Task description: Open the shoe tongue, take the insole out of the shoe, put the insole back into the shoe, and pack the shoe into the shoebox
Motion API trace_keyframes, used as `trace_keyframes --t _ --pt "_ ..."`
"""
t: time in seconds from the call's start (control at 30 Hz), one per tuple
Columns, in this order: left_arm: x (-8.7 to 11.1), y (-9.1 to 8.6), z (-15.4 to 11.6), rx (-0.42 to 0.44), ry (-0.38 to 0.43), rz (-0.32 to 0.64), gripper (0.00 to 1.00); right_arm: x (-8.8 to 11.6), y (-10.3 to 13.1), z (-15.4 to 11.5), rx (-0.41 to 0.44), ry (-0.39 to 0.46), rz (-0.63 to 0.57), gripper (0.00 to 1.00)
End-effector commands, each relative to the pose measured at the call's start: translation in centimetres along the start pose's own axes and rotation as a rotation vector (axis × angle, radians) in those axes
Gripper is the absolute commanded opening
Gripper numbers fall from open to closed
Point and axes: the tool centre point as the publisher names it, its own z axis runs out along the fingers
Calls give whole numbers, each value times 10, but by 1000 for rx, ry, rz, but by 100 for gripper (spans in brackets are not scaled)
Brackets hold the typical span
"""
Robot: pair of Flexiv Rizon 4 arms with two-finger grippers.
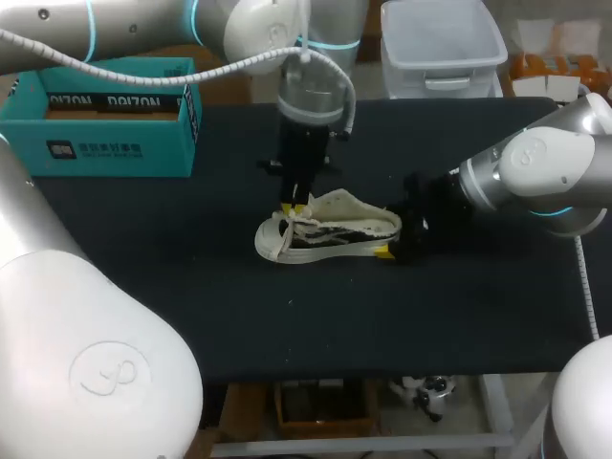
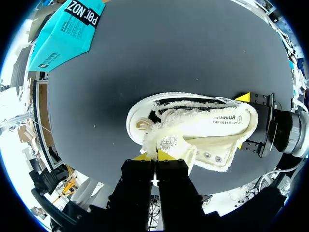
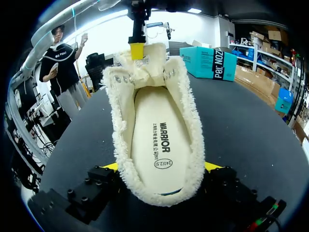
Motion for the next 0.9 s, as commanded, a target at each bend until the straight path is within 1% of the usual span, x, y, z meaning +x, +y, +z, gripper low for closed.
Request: trace_keyframes --t 0.03,0.2,0.33,0.5,0.53,0.6,0.67,0.73,0.77,0.8,0.83,0.87,0.9 --pt "-35 -2 10 3 272 7 0 1 -5 2 -3 -2 -1 0" --pt "-41 -8 17 -4 300 1 0 1 -5 2 -3 -2 -1 0" --pt "-41 -16 23 -27 322 30 0 1 -5 2 -3 -2 -1 0" --pt "-37 -19 24 -40 342 87 0 1 -5 2 -3 -2 -1 0" --pt "-35 -19 21 -39 346 116 4 1 -5 2 -3 -2 -1 0" --pt "-33 -18 14 -30 350 151 29 1 -5 2 -3 -2 -1 0" --pt "-30 -15 6 -17 354 204 44 1 -5 2 -3 -2 -1 0" --pt "-27 -10 -4 3 350 256 48 1 -5 2 -3 -2 -1 0" --pt "-26 -7 -10 7 359 292 49 1 -5 2 -3 -2 -1 0" --pt "-24 -2 -19 29 351 326 47 1 -5 2 -3 -2 -1 0" --pt "-24 -2 -19 29 351 326 47 1 -5 2 -3 -2 -1 0" --pt "-20 6 -31 47 352 391 44 1 -5 2 -3 -2 -1 0" --pt "-18 9 -36 63 345 418 38 1 -5 2 -3 -2 -1 0"
